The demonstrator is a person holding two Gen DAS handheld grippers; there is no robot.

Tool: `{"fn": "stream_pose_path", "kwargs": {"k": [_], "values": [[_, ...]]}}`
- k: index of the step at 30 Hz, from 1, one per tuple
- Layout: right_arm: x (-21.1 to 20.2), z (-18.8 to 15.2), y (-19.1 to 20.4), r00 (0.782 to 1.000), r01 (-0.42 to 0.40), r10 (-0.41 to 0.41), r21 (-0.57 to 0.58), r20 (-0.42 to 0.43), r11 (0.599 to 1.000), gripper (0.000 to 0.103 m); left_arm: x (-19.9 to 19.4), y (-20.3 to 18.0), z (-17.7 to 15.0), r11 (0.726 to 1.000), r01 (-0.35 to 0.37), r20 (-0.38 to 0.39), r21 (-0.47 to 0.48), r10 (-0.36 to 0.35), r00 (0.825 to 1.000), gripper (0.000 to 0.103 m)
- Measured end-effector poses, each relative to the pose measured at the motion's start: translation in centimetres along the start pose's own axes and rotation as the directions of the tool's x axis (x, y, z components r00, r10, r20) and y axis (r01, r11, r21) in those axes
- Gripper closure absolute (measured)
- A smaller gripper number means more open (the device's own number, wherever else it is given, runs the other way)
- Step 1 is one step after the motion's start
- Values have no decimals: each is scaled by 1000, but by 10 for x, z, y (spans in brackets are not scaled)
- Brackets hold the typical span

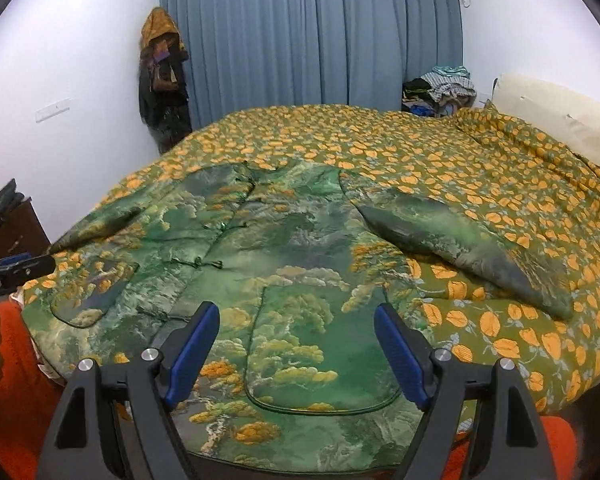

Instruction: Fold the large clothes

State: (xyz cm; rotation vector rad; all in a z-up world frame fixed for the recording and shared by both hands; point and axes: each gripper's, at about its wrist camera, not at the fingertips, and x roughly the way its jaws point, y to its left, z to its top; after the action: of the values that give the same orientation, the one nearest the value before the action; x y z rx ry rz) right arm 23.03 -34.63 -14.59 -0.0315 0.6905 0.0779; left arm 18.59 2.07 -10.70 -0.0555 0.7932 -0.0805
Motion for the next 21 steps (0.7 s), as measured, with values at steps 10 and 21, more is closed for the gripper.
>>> {"fn": "stream_pose_path", "kwargs": {"k": [10, 21], "values": [[28, 30, -43, 995, 37, -29, 80, -94, 996, 22, -6, -2, 7, 1000, 3, 29, -3, -3, 1000, 1], [46, 12, -69, 985, 77, -41, 213, -167, 974, 22, 6, -9, -1, 1000, -7, -8, 14, 7, 1000, 1]]}}
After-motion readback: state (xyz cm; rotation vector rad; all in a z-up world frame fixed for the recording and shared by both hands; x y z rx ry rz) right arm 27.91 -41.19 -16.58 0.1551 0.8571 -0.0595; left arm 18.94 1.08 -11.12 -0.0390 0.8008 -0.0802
